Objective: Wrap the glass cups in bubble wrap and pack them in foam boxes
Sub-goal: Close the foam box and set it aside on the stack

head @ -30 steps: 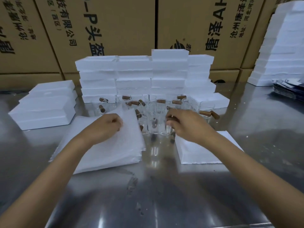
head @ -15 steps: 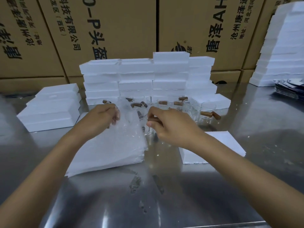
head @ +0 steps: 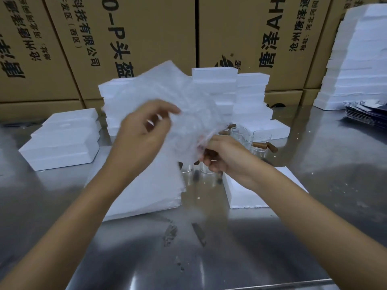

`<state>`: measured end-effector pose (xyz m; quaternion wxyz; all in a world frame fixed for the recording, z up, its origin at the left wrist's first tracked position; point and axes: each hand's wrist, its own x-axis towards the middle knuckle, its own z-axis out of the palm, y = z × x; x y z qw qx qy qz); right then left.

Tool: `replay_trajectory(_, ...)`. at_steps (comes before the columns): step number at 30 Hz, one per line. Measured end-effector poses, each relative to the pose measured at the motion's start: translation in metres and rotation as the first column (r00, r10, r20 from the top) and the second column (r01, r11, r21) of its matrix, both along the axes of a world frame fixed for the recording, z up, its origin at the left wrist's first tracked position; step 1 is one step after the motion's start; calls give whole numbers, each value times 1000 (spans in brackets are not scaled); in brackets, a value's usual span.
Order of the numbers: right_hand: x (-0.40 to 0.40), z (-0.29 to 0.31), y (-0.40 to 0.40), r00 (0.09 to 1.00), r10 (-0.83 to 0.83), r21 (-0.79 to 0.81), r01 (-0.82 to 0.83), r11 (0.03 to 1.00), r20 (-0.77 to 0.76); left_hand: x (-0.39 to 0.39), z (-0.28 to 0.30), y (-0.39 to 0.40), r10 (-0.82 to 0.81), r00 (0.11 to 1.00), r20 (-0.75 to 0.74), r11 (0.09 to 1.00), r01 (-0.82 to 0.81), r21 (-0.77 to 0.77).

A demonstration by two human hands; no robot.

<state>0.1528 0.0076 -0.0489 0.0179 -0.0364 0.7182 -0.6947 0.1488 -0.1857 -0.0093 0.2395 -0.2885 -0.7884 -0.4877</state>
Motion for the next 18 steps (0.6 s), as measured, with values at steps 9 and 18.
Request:
replay_trajectory(9,14,5,33,998,-31,23,33,999,-61,-40,11,-22,150,933,326,975,-194,107)
replay_trajectory(18,24,-8,47,996,-33,18,34,999,-80,-52,-30,-6,-357,704,614,926,183,329)
